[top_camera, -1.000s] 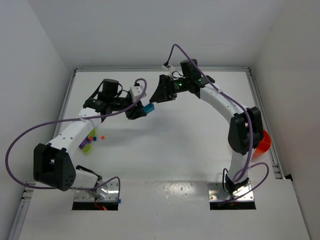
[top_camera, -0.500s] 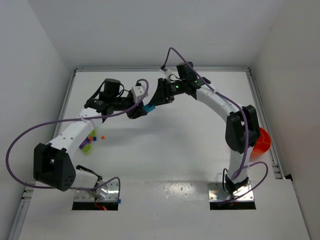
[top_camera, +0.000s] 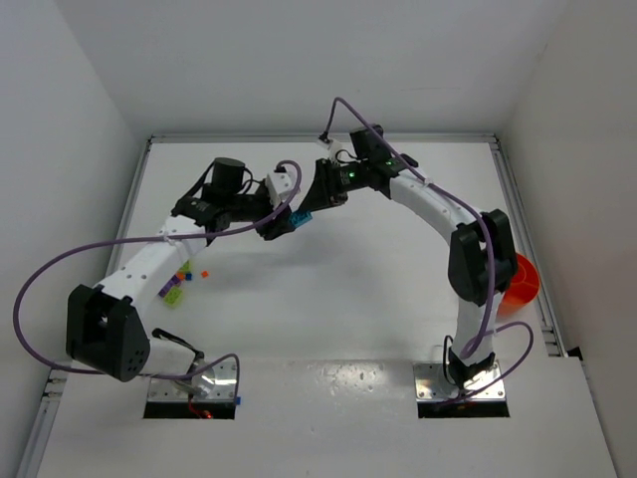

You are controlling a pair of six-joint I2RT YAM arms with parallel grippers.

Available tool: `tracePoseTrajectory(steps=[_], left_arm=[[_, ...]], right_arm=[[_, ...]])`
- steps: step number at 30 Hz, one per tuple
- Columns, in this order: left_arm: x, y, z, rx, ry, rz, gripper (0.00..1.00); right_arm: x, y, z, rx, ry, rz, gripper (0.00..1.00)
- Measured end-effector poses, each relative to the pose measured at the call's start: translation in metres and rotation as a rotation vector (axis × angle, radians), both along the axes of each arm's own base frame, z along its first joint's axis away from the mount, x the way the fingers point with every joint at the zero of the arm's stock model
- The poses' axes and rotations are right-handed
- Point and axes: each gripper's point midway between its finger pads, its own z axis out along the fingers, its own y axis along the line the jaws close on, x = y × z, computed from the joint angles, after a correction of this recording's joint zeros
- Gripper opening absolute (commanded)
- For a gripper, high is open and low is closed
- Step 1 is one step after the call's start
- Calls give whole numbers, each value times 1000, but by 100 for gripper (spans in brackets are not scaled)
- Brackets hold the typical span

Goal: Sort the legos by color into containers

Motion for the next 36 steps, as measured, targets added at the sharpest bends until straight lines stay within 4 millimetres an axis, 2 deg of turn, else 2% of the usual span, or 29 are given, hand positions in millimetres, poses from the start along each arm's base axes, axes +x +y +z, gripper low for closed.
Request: tracePoseTrajectory(steps=[3,5,8,10,13,17,21,24,27,30,31,32,33,36], left_arm=[[-2,2,3,-25,12,-10,66],[-6,7,6,-37,20,-17,69],[-12,14,12,-58,29,-24,70],[-14,21,17,-70,32,-16,70],[-13,33,22,-82,30,13,71],[-10,43,23,-84,34,44,71],[-8,48,22,-90,56,79,71],[-5,53,20,-98,85,118,71],[-1,57,15,-104,120,155,71],[2,61,14,-120,146,195,71],[4,62,14,-126,153,208,78],[5,64,14,-129,157,218,95],[6,65,14,-132,159,225,99],[8,65,11,-143,184,235,99]], right_arm=[[2,-16,-17,-90,-32,-14,0],[7,-36,-30,-172,-56,-35,0],[16,-77,-39,-299,-99,-79,0],[22,-114,-40,-397,-140,-116,0],[27,-175,-26,-551,-207,-167,0],[26,-251,12,-721,-305,-231,0],[1,-317,42,-867,-344,-303,0],[-25,-361,54,-959,-336,-356,0],[-45,-395,54,-1017,-277,-395,0],[-55,-419,47,-1049,-219,-429,0],[-59,-425,43,-1053,-198,-434,0],[-63,-429,38,-1053,-177,-437,0],[-68,-433,32,-1050,-150,-435,0],[-81,-431,9,-1019,-75,-398,0]])
